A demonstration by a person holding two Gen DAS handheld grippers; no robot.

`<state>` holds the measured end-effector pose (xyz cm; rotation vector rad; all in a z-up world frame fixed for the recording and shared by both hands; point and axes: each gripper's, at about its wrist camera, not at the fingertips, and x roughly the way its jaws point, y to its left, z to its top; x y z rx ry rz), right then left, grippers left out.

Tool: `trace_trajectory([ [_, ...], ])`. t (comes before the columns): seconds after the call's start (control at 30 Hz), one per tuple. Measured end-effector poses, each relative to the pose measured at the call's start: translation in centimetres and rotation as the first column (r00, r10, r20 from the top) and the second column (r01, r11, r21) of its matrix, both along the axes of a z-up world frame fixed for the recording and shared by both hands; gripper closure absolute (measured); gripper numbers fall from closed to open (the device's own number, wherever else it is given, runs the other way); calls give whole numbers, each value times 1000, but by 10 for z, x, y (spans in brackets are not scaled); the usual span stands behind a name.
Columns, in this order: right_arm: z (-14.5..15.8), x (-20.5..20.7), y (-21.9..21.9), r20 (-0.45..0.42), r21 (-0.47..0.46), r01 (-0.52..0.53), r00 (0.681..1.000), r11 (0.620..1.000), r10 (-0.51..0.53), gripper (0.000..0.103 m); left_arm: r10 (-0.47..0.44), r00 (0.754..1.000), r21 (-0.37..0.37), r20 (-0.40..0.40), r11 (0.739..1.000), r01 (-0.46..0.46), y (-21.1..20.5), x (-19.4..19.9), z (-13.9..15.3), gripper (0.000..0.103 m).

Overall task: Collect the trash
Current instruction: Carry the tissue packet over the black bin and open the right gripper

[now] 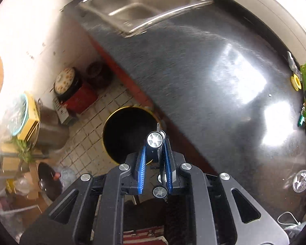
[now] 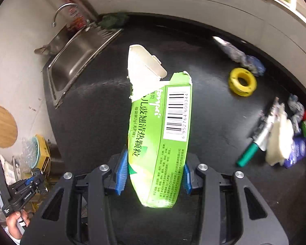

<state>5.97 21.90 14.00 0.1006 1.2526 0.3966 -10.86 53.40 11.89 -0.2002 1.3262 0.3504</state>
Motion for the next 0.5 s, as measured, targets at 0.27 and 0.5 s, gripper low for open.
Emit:
trace_trajectory([
  [0.27,-20,-70,200,-30,-36,-434,901,900,433,60,296,954,-18,-51,955,-297,79,-100,-18,87],
  [0.5,-48,-121,281,-94,-79,-591,806,803,584,60,468,881,-17,-62,883,-470,117,-157,-27,87],
])
